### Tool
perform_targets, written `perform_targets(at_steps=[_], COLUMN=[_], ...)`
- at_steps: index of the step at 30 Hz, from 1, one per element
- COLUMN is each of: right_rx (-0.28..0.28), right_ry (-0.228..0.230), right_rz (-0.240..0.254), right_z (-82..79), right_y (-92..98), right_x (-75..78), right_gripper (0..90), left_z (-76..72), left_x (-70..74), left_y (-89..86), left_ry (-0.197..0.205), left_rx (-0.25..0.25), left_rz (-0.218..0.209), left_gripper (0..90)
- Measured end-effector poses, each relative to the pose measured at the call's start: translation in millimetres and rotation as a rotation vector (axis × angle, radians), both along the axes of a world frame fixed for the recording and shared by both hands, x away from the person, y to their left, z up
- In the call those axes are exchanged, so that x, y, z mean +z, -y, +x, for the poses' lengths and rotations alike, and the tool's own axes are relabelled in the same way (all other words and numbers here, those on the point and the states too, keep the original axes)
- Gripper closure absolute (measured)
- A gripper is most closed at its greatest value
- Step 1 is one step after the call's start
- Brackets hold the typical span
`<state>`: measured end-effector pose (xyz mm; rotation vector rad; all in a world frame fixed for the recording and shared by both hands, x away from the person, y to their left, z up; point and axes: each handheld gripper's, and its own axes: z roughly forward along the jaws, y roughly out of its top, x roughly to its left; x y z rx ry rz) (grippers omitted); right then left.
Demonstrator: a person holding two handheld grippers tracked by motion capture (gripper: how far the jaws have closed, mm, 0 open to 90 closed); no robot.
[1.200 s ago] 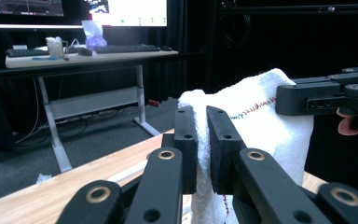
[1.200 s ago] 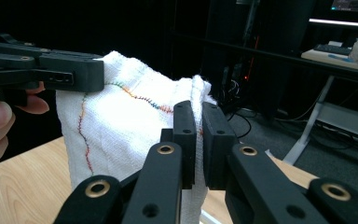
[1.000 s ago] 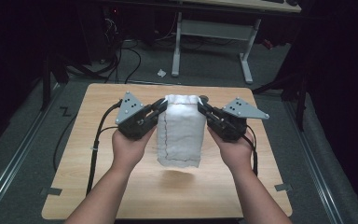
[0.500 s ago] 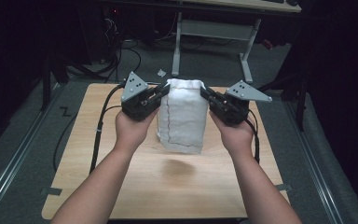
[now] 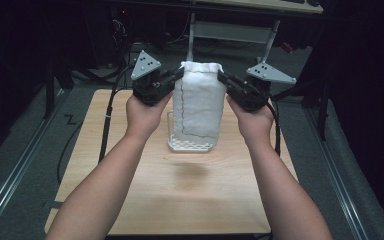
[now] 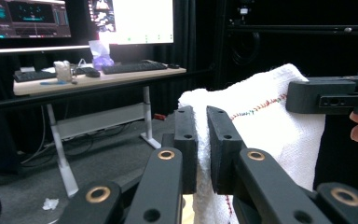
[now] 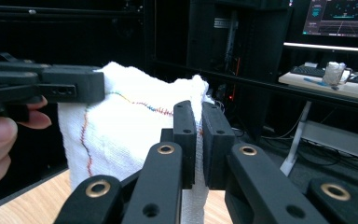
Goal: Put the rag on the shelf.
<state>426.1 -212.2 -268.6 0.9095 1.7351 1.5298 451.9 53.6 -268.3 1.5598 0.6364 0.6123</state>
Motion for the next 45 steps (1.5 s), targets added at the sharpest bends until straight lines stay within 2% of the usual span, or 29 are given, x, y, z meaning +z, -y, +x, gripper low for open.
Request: perform_targets(at_steps=[3,6,9,10,13,19,24,26,31,33,38,42,44,45], right_rx=[-0.001,0.005,0.003,0.002,-0.003,-0.015,-0.020,-0.013,-0.016,-0.021,-0.033,-0.036,-0.046,-0.053], right_ry=[0.001,-0.013,-0.039,-0.050,-0.107,-0.164,-0.203,-0.217,-0.233,-0.240,-0.272,-0.296,-0.305,-0.314], right_rz=[-0.005,0.002,0.007,0.013,0.028,0.008,0.011,0.006,-0.012,-0.021,-0.059,-0.074,-0.075,-0.074], right_z=[4.1,10.1,21.5,24.7,43.1,65.2,79.7,85.2,95.7,97.5,106.2,114.8,118.4,120.4], right_y=[-1.2,-2.9,-5.2,-5.8,-6.6,-6.8,-5.8,-5.8,-7.8,-8.9,-10.6,-10.7,-11.0,-11.5], right_x=[0.7,-2.4,-8.0,-9.3,-16.8,-28.6,-38.9,-43.0,-51.8,-53.6,-61.5,-69.6,-73.2,-76.2], right_gripper=[86.1,86.1,86.1,86.1,86.0,86.0,85.9,85.9,85.8,85.8,85.5,84.6,80.9,76.1], left_z=[4.9,16.8,28.3,34.0,46.8,64.6,76.8,82.6,92.2,97.5,107.6,110.8,112.2,112.8], left_x=[1.0,-4.0,-9.4,-12.4,-21.2,-35.6,-46.4,-50.6,-56.9,-61.4,-74.5,-79.2,-82.2,-83.5], left_y=[-1.5,-3.8,-4.8,-5.2,-4.7,-2.5,-1.2,-2.3,-2.5,-2.4,0.9,1.8,0.0,-0.9], left_ry=[-0.010,-0.044,-0.074,-0.096,-0.140,-0.187,-0.221,-0.242,-0.259,-0.288,-0.341,-0.343,-0.345,-0.348], left_rx=[0.006,0.012,0.021,0.024,0.035,0.044,0.047,0.046,0.058,0.057,0.063,0.079,0.099,0.095], left_rz=[-0.005,-0.006,-0.022,-0.032,-0.027,-0.014,0.004,-0.003,-0.008,-0.014,0.018,0.059,0.071,0.067], left_gripper=[83.5,83.4,83.4,83.4,83.4,83.2,83.1,83.1,82.8,82.8,82.6,80.6,74.1,67.7])
